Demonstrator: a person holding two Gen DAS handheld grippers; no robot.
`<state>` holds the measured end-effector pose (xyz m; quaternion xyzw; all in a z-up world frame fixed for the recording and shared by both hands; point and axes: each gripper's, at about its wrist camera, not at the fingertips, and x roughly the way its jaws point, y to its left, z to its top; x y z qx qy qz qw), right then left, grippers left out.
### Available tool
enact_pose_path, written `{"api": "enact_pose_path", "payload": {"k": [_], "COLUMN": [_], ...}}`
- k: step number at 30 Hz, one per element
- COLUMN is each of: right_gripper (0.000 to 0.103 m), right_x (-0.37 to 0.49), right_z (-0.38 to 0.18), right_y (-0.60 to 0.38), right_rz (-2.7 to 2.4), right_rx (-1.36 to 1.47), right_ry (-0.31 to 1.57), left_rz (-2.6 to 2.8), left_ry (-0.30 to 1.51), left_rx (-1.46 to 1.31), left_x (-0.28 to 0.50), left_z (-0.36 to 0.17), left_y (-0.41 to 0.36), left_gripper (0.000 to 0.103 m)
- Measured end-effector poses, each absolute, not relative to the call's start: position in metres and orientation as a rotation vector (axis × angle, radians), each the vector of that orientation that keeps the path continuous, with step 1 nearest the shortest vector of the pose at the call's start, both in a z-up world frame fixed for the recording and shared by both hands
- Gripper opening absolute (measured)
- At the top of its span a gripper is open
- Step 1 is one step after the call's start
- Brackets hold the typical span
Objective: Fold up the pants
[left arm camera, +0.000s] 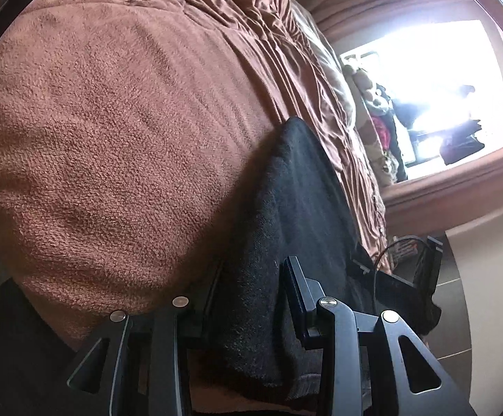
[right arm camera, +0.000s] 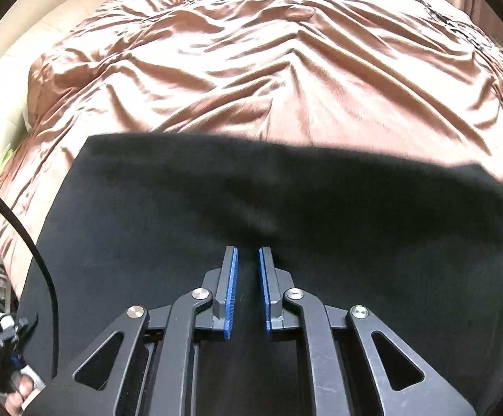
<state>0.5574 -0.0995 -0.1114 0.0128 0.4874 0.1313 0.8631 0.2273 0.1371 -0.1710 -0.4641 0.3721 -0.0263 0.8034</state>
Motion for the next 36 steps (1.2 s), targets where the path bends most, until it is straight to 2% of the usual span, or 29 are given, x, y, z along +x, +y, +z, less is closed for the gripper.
{"api": "enact_pose_path", "payload": {"k": [9,11,15,20,23,36], "right_gripper": [0.003,0.003,0.003,0.003,0.003,0.003], "right_x": [0.590,0.593,0.585,0.558,0.534,0.449], "right_z": [-0.111,-0.113,-0.112,-0.117,-0.120,-0.120], "right_y": [-0.093,-0.092,-0.094,-0.099,-0.099,-0.124], "right_rz": [0.242,0.239,0.264,0.315,0.344,0.442], "right_rx": [0.031,0.035,0.049,0.058,0.045,0.129], "right_ry": [1.004,1.013,1.029,1.061,1.058,1.055], "left_rz": [-0.060,-0.064,-0.086,-0.102,-0.110,-0.202], "left_ry": [0.802,0.805,0.798,0.778,0.768,0.710], "left_rx": [-1.013,-1.014,-1.007,-0.995,-0.999,-0.897], "left_x": [0.232,0.232,0.231,0.229,0.229,0.234], "left_z": [-0.173,-0.174,-0.170,-0.161,-0.152,-0.095], "left_y": [0.136,0.136,0.136,0.134,0.132,0.103], "left_gripper": [0.035,0.029,0.024,0.014,0.012,0.011]}}
